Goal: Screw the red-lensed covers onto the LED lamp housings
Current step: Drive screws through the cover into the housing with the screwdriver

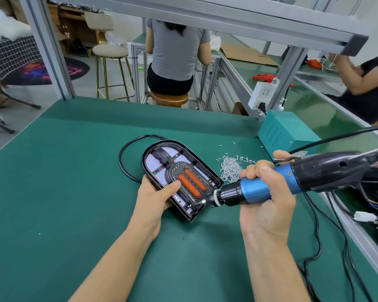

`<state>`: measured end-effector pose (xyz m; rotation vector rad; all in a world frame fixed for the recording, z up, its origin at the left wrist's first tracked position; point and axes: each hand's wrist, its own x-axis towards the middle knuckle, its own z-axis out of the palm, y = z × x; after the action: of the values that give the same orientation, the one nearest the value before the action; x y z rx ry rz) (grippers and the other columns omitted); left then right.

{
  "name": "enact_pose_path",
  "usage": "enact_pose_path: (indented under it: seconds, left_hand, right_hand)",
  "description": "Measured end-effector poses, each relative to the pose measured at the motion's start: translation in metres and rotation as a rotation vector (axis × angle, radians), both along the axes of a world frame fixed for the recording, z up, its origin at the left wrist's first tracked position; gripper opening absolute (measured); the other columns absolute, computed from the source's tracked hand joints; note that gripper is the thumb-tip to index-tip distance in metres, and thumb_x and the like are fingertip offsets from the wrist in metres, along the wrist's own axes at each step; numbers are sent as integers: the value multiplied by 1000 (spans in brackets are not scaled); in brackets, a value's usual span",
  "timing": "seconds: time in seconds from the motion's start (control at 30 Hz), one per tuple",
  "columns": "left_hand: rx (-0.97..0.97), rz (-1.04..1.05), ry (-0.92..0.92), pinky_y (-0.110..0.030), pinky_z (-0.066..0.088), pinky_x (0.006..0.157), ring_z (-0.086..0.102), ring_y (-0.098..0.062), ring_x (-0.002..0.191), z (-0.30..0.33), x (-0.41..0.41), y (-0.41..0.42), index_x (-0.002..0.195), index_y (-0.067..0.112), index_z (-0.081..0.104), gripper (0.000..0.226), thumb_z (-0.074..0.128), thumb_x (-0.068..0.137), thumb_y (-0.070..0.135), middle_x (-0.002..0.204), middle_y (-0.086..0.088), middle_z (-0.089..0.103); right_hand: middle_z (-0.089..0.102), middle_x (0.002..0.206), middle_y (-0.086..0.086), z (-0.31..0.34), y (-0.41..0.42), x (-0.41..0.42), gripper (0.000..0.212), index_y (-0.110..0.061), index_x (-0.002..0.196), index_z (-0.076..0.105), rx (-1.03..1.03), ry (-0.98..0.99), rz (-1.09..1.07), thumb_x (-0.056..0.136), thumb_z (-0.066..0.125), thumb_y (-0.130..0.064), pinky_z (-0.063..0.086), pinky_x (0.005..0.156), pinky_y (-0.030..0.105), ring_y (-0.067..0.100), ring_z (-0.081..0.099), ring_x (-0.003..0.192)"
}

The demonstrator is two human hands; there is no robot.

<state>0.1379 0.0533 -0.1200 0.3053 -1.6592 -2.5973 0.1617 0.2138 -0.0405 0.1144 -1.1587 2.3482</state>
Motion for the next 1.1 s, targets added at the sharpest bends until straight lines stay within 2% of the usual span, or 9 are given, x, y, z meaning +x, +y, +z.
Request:
enact_pose_path:
  seconds: [0.27,0.47,0.53,0.7,0.93,1.1]
  left_hand:
    - [-9,-4,11,-35,58,73,70,-20,94,1,1,1,122,14,52,43,63,84,-3,109,-3,72]
    - [-22,5,9,-40,56,79,69,-22,96,1,3,1,123,14,52,44,63,84,-4,111,-4,71]
    - [-23,8,8,-40,56,79,69,-21,96,1,3,1,122,14,52,44,63,84,-4,111,-4,71]
    - [-31,13,4,-39,56,77,69,-20,94,0,3,1,122,13,53,43,64,84,-4,110,-4,71]
    - [-40,19,-6,-45,54,86,67,-23,97,2,5,2,123,11,52,44,63,84,-4,112,-6,70]
    - [-47,8,10,-41,56,82,68,-22,96,4,7,2,123,11,53,43,62,84,-5,111,-6,70]
  right_hand:
    - [53,59,-4,0,-5,1,32,-21,95,52,70,17,15,71,53,1,44,67,29,18,49,59]
    - [52,59,-4,1,-9,4,36,-18,97,48,103,75,107,69,55,3,46,65,25,17,48,58]
    - [53,60,-4,1,-10,5,39,-20,97,51,119,103,148,64,62,-1,46,65,25,17,49,59]
    - [51,64,-4,1,-11,6,28,-33,83,62,180,146,197,65,63,-12,45,67,27,17,46,60]
    - [53,65,-2,1,-13,7,28,-29,88,61,145,119,157,65,65,-12,46,66,25,18,48,61]
    - [53,75,3,2,-2,7,26,-31,84,65,206,89,230,65,67,-13,47,74,27,20,53,71]
